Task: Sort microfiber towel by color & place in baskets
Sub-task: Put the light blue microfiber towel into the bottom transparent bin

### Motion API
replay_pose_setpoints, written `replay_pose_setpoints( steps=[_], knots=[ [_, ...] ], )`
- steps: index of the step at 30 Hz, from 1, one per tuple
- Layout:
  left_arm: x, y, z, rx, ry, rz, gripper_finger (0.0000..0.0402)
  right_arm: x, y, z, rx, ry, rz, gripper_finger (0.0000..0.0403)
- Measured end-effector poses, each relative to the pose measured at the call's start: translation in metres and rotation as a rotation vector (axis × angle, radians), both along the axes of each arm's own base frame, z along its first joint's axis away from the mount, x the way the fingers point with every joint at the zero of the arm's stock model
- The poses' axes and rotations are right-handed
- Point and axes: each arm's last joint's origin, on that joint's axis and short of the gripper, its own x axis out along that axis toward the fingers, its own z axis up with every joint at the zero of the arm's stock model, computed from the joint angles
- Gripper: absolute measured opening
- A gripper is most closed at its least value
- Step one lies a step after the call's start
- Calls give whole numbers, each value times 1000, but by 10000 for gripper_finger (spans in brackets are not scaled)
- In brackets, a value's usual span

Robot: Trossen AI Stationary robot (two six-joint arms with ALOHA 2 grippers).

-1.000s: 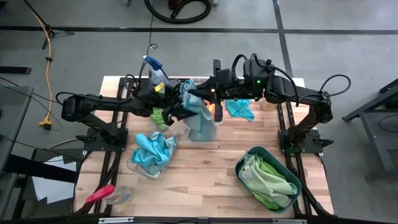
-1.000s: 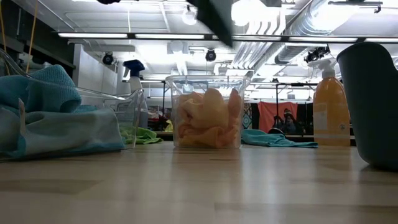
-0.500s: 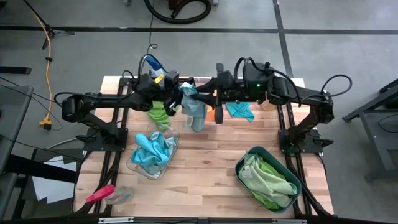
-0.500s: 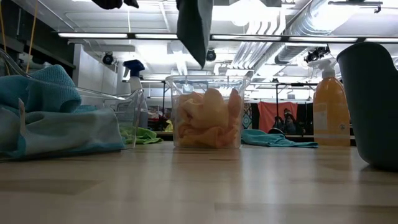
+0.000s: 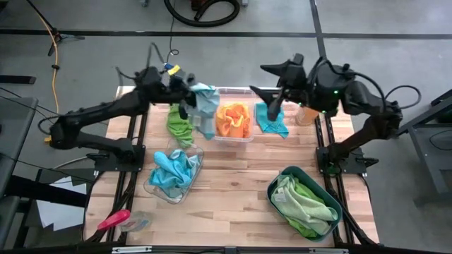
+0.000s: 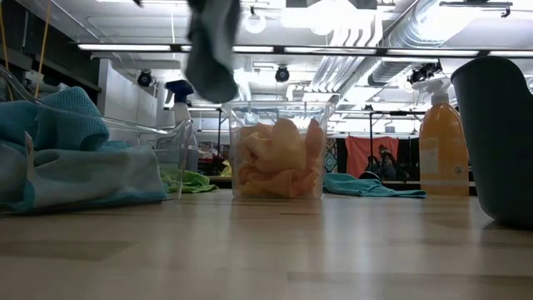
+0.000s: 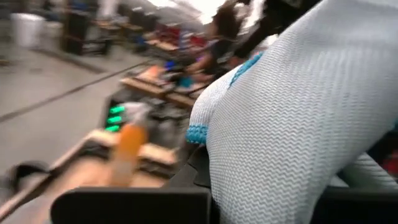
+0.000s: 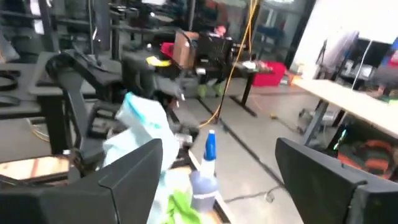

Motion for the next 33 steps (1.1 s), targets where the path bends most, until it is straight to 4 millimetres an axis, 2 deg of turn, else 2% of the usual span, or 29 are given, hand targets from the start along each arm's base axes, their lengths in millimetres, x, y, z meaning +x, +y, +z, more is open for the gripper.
replay_pose_setpoints(
  steps=[5, 8, 11, 15, 18, 23, 29, 31, 33],
  knots=[
    [-43, -17, 15, 66, 55, 101, 0, -11, -2, -6, 68, 64, -19, 313],
    [-56, -37, 17, 86, 95, 119, 0, -11, -5, -13, 82, 116, -37, 313],
    [-60, -59, 14, 93, 149, 75, 0, -9, -10, -17, 84, 149, -58, 313],
    [-57, -88, 4, 99, 250, -10, 0, -5, -17, -25, 85, 180, -88, 313],
    [-56, -106, -11, 111, 393, -99, 0, -5, -22, -27, 89, 193, -111, 313],
    [-53, -117, -33, 202, 602, -84, 0, -3, -27, -29, 90, 200, -130, 313],
    [-12, -120, -28, 293, 407, -124, 0, -2, -31, -30, 91, 208, -146, 313],
    [-4, -121, -30, 272, 395, -157, 0, -2, -32, -30, 92, 212, -148, 313],
    [-4, -122, -35, 219, 442, -183, 0, -3, -32, -32, 96, 230, -150, 313]
  ],
)
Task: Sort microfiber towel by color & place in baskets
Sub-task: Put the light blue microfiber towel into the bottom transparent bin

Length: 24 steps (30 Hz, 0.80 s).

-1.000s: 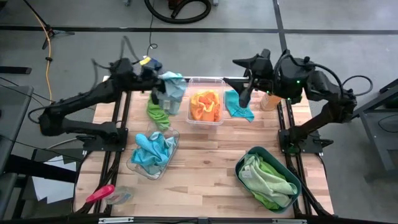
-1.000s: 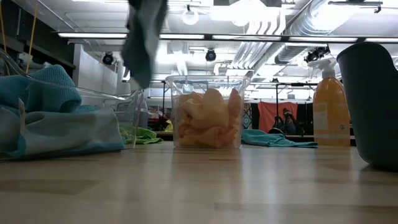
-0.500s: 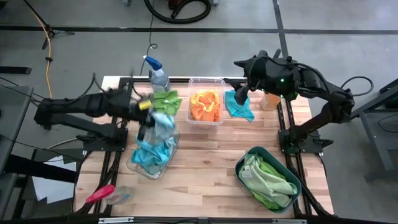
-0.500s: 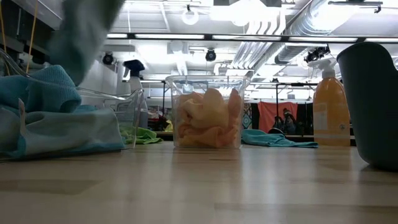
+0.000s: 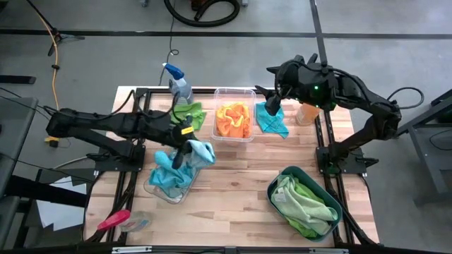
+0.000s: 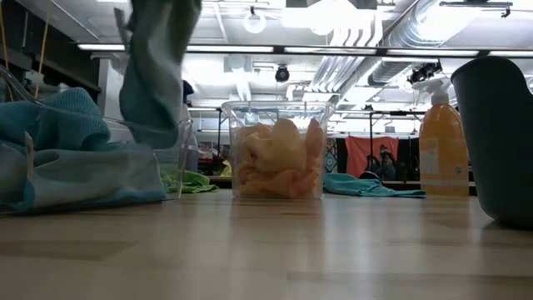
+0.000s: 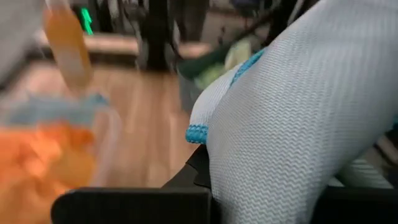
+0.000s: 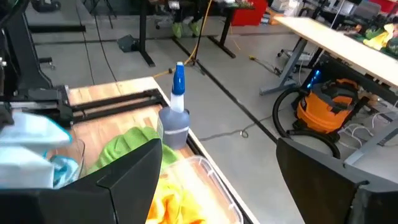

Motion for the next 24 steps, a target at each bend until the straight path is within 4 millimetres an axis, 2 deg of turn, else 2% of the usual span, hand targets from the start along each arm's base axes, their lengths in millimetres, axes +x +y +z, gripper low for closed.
replay_pose_setpoints(
  steps=[3, 6, 9, 14, 17, 20, 24],
  knots=[
    [-10, 0, -9, -50, 139, 17, 0, -1, 0, -2, 14, 17, -8, 313],
    [-25, -2, -22, -16, 239, 47, 0, 0, 0, -3, 15, 25, -9, 313],
    [-35, 0, -47, 22, 326, 86, 0, 1, 0, -4, 15, 28, -9, 313],
    [-32, -2, -87, 24, 412, 46, 0, 2, 0, -5, 17, 34, -10, 313],
    [-34, -7, -109, 65, 568, -12, 0, 2, 0, -6, 18, 42, -11, 313],
    [-33, -11, -121, 162, 665, -53, 0, 2, 0, -7, 19, 55, -11, 313],
    [-21, -18, -132, 278, 657, -154, 0, 2, 0, -7, 18, 54, -11, 313]
  ],
)
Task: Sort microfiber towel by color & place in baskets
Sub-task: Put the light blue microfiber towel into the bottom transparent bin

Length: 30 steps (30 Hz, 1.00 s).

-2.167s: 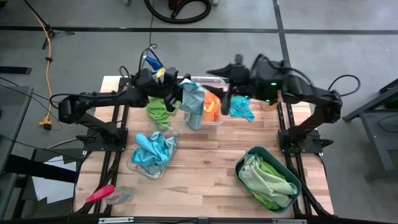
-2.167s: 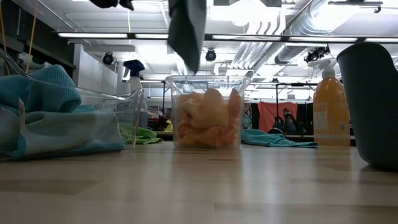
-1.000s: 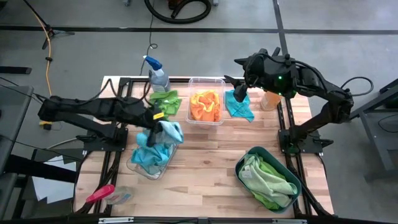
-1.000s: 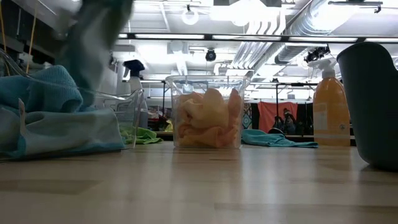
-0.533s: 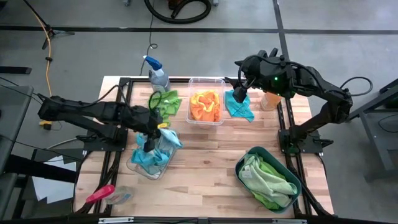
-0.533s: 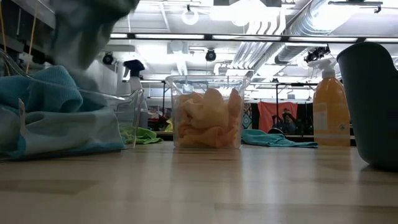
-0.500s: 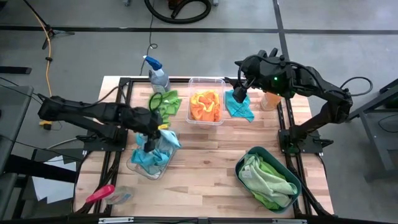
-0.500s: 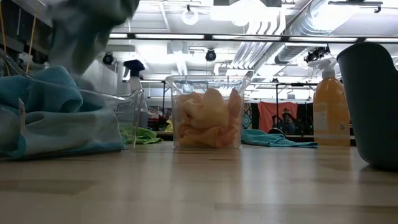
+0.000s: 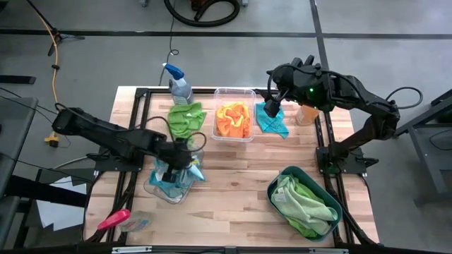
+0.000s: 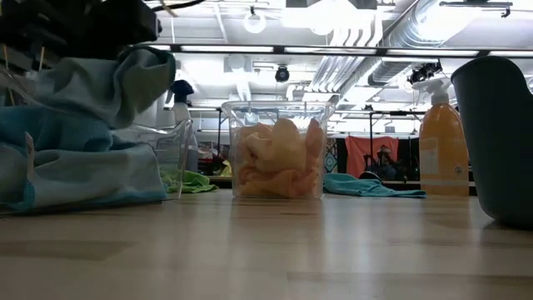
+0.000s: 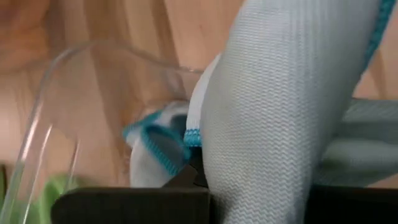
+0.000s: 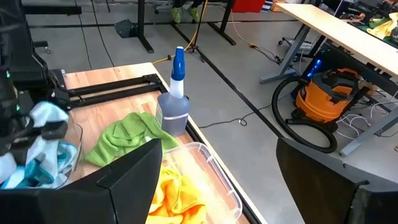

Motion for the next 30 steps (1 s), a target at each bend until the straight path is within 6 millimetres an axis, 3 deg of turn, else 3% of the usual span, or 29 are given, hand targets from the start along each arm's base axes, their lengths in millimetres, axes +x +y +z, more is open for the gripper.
replay_pose_setpoints(
  steps=[9, 18, 24, 30],
  knots=[
    [15, -12, -42, 89, 211, -176, 0, -1, 0, -2, 32, 4, -17, 313],
    [24, -16, -76, 82, 364, -87, 4, -1, 0, -3, 37, 4, -20, 313],
    [28, -17, -66, 75, 330, -84, 59, -1, 0, -3, 37, 7, -20, 313],
    [27, -17, -31, 54, 311, -38, 139, -1, 0, -3, 38, 11, -20, 313]
  ],
)
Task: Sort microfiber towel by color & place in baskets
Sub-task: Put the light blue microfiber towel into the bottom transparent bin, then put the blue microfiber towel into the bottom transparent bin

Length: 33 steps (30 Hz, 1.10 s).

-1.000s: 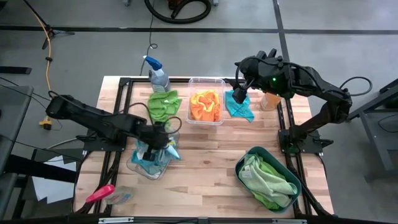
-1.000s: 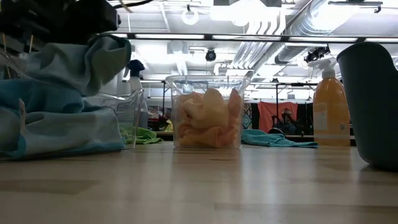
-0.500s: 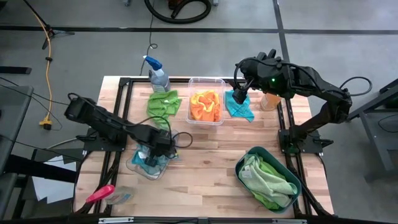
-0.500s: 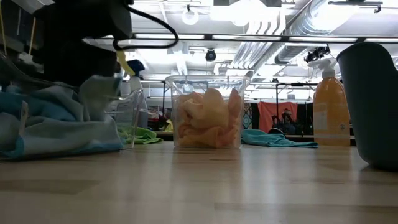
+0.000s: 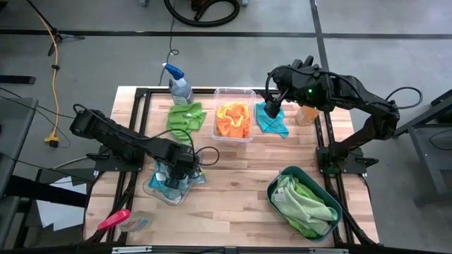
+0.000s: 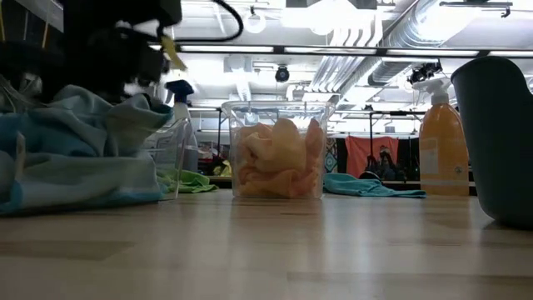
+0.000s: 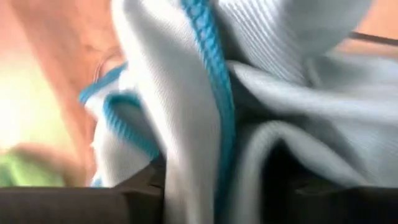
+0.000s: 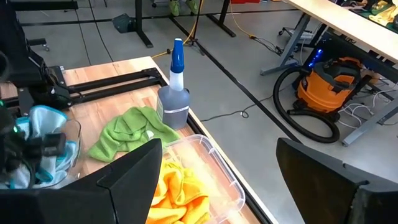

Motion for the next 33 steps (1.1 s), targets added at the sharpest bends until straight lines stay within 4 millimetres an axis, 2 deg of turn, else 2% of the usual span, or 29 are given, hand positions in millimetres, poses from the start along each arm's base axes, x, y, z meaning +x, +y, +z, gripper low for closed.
replay_pose_setpoints(
  steps=[7, 13, 16, 22, 24, 27, 33],
  knots=[
    [-8, 3, 57, -6, 12, 43, 215, 0, 0, -1, -4, 14, 2, 313],
    [-17, 12, 125, -67, -81, 68, 234, -1, 0, -2, -7, 36, 5, 313],
    [-22, 23, 162, -104, -260, 138, 234, -3, 0, -5, 1, 66, 1, 313],
    [-24, 53, 218, -168, -842, 365, 234, -6, 1, -11, 58, 105, -6, 313],
    [-23, 63, 228, -184, -1006, 401, 234, -7, 1, -12, 72, 117, -2, 313],
    [-20, 74, 231, -201, -1179, 427, 235, -8, 2, -14, 96, 127, 11, 313],
    [-8, 82, 204, -297, -1307, 501, 235, -5, 10, -17, 131, 130, 90, 313]
  ],
)
